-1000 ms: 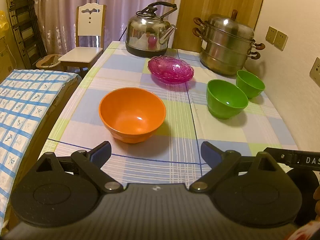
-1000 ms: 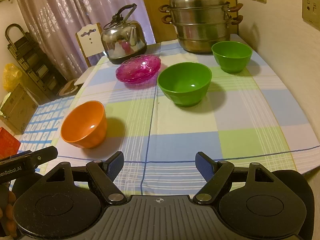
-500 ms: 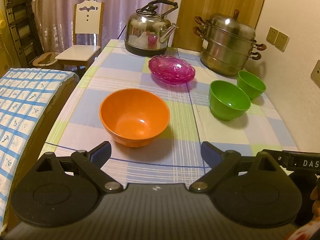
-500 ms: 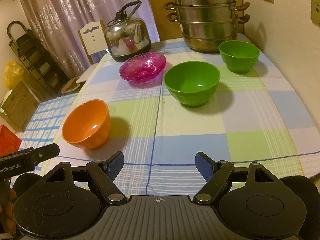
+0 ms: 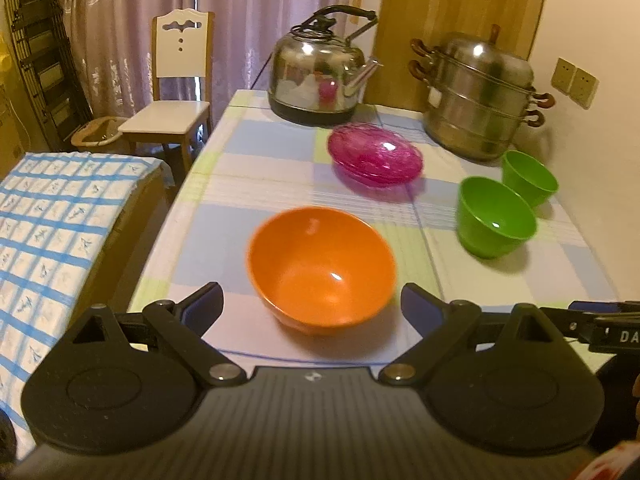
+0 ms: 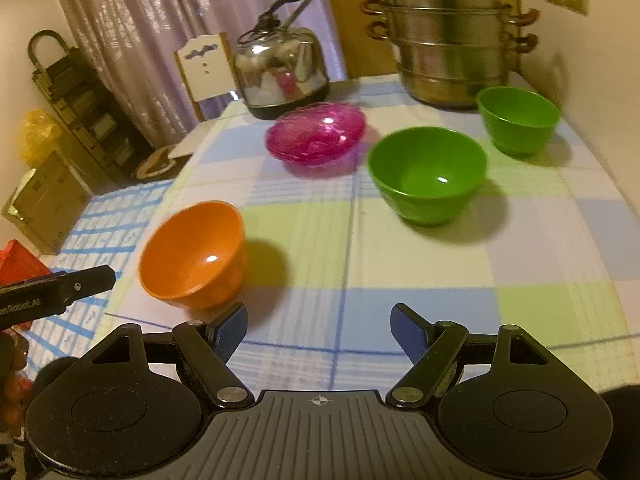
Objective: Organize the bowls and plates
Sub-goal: 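Move both open grippers toward the orange plastic bowl, then close both grippers on the rim of the orange bowl, then lift the orange bowl with both grippers and carry it over the large green bowl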
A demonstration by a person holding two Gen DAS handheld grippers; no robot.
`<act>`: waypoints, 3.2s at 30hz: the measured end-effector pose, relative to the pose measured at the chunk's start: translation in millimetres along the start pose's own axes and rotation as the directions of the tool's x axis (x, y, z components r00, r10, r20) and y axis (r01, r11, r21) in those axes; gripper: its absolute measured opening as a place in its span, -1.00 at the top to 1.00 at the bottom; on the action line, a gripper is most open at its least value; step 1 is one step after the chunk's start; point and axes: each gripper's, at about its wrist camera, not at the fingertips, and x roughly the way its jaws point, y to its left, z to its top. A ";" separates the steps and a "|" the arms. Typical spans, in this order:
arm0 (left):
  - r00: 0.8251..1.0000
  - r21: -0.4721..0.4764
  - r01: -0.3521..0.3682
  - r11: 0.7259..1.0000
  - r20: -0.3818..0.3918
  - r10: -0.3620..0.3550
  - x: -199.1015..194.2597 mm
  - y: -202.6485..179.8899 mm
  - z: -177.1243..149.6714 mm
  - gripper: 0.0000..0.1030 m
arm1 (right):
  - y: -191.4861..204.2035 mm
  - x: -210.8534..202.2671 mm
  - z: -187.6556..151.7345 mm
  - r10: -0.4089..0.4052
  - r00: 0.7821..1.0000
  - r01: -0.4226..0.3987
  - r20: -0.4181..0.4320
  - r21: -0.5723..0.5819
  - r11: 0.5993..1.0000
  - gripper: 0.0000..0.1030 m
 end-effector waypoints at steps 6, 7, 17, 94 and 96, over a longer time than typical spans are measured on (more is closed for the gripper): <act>0.999 0.026 0.013 1.000 -0.035 -0.012 26.8 27.1 18.6 -0.72 | 15.6 25.1 16.5 0.031 1.000 -0.031 -0.001 -0.017 0.999 -0.52; 0.999 0.026 0.016 1.000 -0.043 -0.015 32.2 31.1 20.7 -0.68 | 18.6 30.2 18.8 0.034 0.999 -0.034 -0.003 -0.021 0.999 -0.52; 0.991 -0.004 0.064 0.998 -0.114 -0.064 77.3 59.5 24.3 -0.26 | 42.0 83.3 35.9 0.067 0.997 -0.068 -0.027 -0.042 0.997 -0.24; 0.949 0.161 0.280 0.947 -0.198 -0.247 125.1 -133.5 144.1 0.84 | -73.5 41.8 150.0 -0.036 0.999 0.035 0.003 0.144 0.989 0.88; 0.944 0.173 0.289 0.942 -0.213 -0.251 133.7 -148.7 148.3 0.84 | -86.3 39.4 157.8 -0.049 0.999 0.048 0.000 0.153 0.987 0.88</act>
